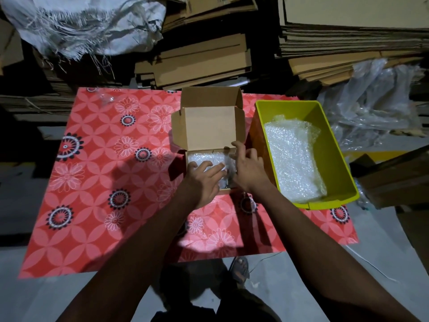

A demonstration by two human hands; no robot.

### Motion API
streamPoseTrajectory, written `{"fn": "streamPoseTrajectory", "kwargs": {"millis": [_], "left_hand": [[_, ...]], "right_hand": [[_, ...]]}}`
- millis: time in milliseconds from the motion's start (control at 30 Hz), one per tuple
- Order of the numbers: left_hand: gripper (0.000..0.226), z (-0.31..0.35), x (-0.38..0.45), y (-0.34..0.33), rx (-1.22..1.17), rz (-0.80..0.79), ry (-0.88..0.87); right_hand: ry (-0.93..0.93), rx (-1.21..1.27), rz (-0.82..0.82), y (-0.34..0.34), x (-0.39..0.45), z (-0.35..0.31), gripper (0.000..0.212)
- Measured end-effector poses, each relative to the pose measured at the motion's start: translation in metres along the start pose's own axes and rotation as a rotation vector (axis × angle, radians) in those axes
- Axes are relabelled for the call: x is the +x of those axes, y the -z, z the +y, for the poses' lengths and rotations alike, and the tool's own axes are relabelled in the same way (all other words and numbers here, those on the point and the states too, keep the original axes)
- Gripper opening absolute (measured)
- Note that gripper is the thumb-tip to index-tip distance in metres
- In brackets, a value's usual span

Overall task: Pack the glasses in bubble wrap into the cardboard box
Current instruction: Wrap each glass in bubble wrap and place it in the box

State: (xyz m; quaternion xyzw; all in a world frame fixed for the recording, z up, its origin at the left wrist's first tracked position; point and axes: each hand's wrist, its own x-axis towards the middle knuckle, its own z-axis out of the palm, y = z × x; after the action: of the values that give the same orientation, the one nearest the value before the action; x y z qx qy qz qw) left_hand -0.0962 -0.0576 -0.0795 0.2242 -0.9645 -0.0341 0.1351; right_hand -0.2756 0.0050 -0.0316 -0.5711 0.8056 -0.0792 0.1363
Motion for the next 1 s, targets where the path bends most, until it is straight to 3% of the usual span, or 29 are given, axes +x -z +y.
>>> {"fn": "streamPoseTrajectory", "kwargs": {"millis": [167, 267, 400, 600, 667, 767, 833, 933, 1000], "left_hand": [[0.042, 0.001, 0.000, 0.000, 0.006, -0.007, 0.006], [0.041, 0.000, -0.002, -0.003, -0.004, -0.006, 0.005], [0.045, 0.000, 0.002, -0.005, 0.021, -0.069, 0.021], [0.047, 0.002, 0.002, -0.003, 0.048, -0.117, 0.038], [0.048, 0.003, 0.000, 0.000, 0.010, -0.130, 0.052], [0.050, 0.004, -0.003, 0.006, -0.133, -0.108, 0.082], [0.053, 0.003, -0.004, 0.010, -0.228, -0.102, 0.109], [0.055, 0.005, -0.003, 0.014, -0.230, -0.109, 0.158], [0.057, 0.010, -0.001, 0.019, -0.191, -0.131, 0.224]], "right_hand": [[-0.061, -0.122, -0.072, -0.010, 0.003, 0.000, 0.066], [-0.077, -0.053, -0.120, -0.009, -0.002, -0.002, 0.074], [-0.067, -0.118, 0.003, -0.007, -0.029, -0.002, 0.084], [-0.093, -0.172, -0.278, -0.010, -0.037, -0.004, 0.090], [-0.082, -0.120, -0.269, -0.006, -0.040, -0.004, 0.095], [0.008, 0.041, -0.021, 0.012, -0.054, -0.007, 0.093], [0.008, 0.208, 0.206, 0.037, -0.061, -0.006, 0.075], [-0.069, 0.275, 0.455, 0.067, -0.054, 0.017, 0.045], [-0.216, 0.312, 0.528, 0.075, -0.041, 0.049, 0.033]]}}
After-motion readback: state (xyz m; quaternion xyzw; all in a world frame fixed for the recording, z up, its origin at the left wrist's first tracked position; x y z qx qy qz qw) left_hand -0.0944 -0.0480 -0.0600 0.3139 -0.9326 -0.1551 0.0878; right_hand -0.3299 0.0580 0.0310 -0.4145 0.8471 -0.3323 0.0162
